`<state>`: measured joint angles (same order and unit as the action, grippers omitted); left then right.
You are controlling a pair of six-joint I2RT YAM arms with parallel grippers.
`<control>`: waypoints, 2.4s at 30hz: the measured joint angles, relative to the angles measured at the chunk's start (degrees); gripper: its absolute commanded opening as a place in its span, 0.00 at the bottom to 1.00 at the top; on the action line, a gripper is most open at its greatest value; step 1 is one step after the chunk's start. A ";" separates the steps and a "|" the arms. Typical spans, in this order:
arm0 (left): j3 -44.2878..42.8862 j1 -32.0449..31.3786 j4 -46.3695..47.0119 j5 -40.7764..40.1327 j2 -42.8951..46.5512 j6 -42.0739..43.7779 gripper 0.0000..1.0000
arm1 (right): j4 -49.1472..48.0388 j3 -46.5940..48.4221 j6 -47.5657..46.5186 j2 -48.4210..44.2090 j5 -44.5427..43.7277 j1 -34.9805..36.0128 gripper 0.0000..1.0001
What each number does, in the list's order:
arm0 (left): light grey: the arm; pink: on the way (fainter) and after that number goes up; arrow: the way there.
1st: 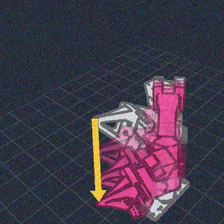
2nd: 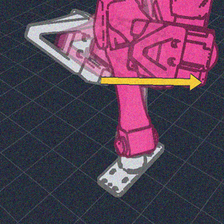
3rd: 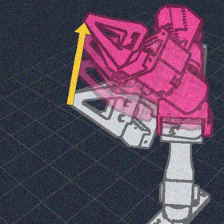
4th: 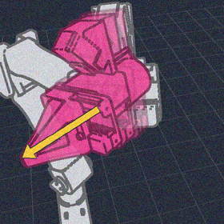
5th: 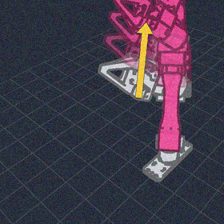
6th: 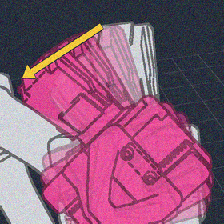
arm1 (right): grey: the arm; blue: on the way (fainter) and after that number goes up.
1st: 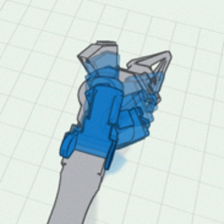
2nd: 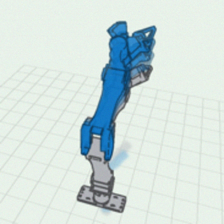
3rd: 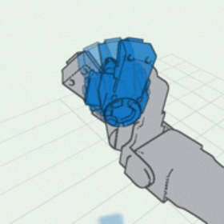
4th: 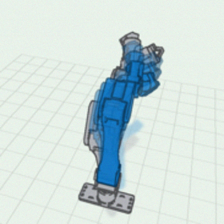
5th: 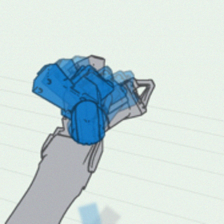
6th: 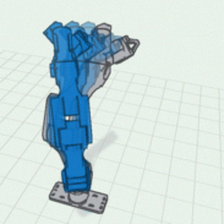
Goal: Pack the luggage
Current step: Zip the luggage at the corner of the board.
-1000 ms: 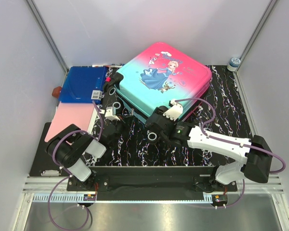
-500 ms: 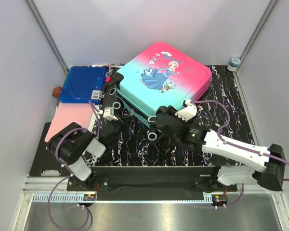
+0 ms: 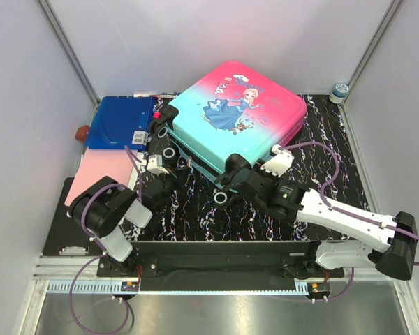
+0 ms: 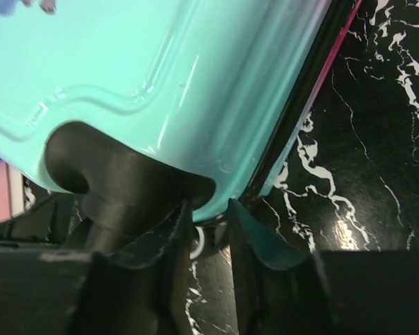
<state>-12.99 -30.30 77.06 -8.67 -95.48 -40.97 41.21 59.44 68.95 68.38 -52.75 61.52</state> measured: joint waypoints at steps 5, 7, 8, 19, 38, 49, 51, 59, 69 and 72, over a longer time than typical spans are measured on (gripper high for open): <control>0.02 0.20 0.09 -0.09 -0.15 0.02 0.00 | 2.91 -0.31 -3.30 -1.05 4.26 0.09 0.99; 0.02 0.50 0.22 -0.15 -0.28 0.02 0.00 | 3.13 -0.87 -5.90 -2.95 5.81 0.02 1.00; 0.02 0.63 0.24 -0.17 -0.31 0.02 0.00 | 2.49 -1.36 -7.02 -4.17 6.34 -0.02 1.00; -0.02 0.70 1.60 -0.09 -1.75 -0.28 0.00 | -24.04 -13.90 -16.74 -14.47 16.04 -0.02 1.00; -0.11 2.14 1.92 -1.64 -2.21 -1.81 0.00 | -3.56 11.61 0.22 12.46 14.62 3.91 1.00; 0.02 2.14 2.08 -1.64 -2.32 -2.91 0.00 | 10.05 17.55 19.98 19.41 11.63 5.51 1.00; 0.07 2.14 2.10 -1.64 -2.32 -3.06 0.00 | 11.43 18.58 21.55 20.65 11.17 5.53 1.00; 0.39 2.14 2.47 -1.64 -2.29 -4.42 0.00 | 15.72 23.45 25.57 26.29 9.60 5.53 0.91; 1.05 2.19 2.97 -1.86 -2.01 -5.01 0.00 | 18.49 26.23 28.13 29.94 7.93 5.84 0.00; 1.11 2.21 3.10 -1.90 -2.01 -5.27 0.00 | 20.04 26.38 30.47 29.94 7.56 5.88 0.00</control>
<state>-11.88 -28.10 80.16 -10.57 -97.49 -46.24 61.25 85.82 99.42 98.32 -45.19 67.40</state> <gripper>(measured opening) 0.049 0.668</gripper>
